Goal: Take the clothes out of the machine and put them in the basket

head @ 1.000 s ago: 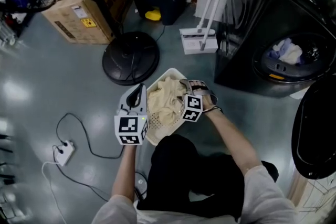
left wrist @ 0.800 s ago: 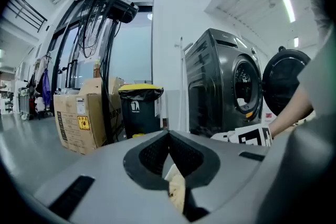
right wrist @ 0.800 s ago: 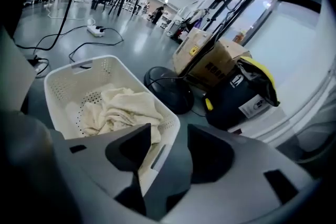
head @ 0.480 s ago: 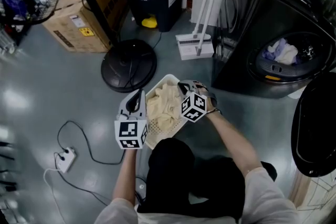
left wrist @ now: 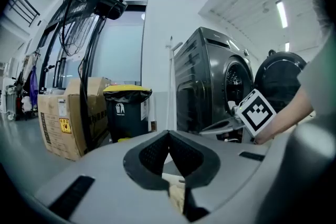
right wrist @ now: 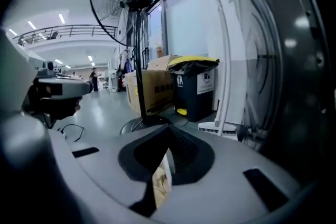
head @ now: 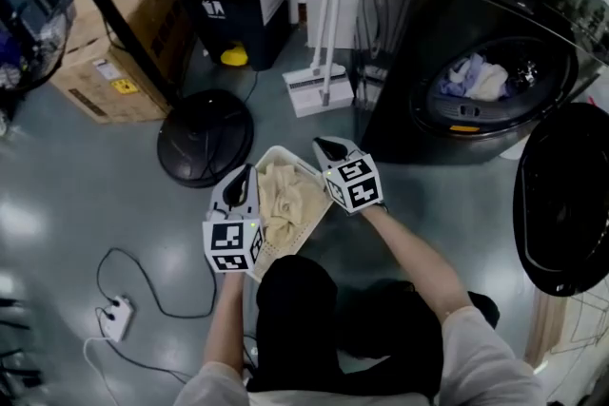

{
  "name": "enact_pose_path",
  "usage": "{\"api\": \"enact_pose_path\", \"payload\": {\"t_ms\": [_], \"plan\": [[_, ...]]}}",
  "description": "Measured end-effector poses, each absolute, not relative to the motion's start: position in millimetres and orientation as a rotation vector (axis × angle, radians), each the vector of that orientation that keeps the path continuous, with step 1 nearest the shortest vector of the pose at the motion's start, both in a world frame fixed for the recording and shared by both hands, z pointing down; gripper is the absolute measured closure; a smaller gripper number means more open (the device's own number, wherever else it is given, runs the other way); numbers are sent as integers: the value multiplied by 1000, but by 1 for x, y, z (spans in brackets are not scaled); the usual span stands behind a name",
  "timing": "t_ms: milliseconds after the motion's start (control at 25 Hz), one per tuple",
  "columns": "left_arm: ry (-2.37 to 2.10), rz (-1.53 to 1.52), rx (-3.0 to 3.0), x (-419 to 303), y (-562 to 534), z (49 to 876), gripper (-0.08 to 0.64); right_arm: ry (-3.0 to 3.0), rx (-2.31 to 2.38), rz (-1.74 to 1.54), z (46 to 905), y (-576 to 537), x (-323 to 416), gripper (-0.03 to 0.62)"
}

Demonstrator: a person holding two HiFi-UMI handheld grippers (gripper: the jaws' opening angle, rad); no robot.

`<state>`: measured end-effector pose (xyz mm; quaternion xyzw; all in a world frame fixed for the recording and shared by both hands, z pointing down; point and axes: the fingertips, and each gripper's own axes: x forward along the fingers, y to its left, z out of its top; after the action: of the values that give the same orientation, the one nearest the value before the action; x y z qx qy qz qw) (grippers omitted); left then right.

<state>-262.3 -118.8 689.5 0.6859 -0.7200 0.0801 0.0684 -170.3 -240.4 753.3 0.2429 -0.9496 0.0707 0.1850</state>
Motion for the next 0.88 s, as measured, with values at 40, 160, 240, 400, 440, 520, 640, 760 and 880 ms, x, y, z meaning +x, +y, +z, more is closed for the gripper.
{"api": "enact_pose_path", "payload": {"t_ms": [40, 160, 240, 400, 440, 520, 640, 760, 880], "plan": [[-2151, 237, 2080, -256, -125, 690, 541, -2680, 712, 200, 748, -246, -160, 568], [-2091, 219, 2122, -236, -145, 695, 541, -2671, 786, 183, 739, -260, -125, 568], [-2042, 205, 2168, -215, -164, 696, 541, -2647, 856, 170, 734, -274, -94, 568], [-1931, 187, 2281, -167, -199, 693, 541, -2576, 1026, 169, 724, -299, -22, 568], [-1905, 184, 2307, -156, -206, 692, 541, -2557, 1067, 166, 722, -303, -3, 568], [-1858, 179, 2350, -133, -218, 690, 541, -2517, 1140, 170, 719, -308, 35, 568], [-1790, 183, 2408, -99, -234, 689, 541, -2462, 1239, 164, 711, -320, 88, 568], [-1739, 176, 2455, -71, -246, 683, 541, -2422, 1345, 193, 699, -333, 132, 568], [-1699, 167, 2489, -52, -252, 672, 541, -2392, 1410, 187, 679, -339, 161, 568]]}}
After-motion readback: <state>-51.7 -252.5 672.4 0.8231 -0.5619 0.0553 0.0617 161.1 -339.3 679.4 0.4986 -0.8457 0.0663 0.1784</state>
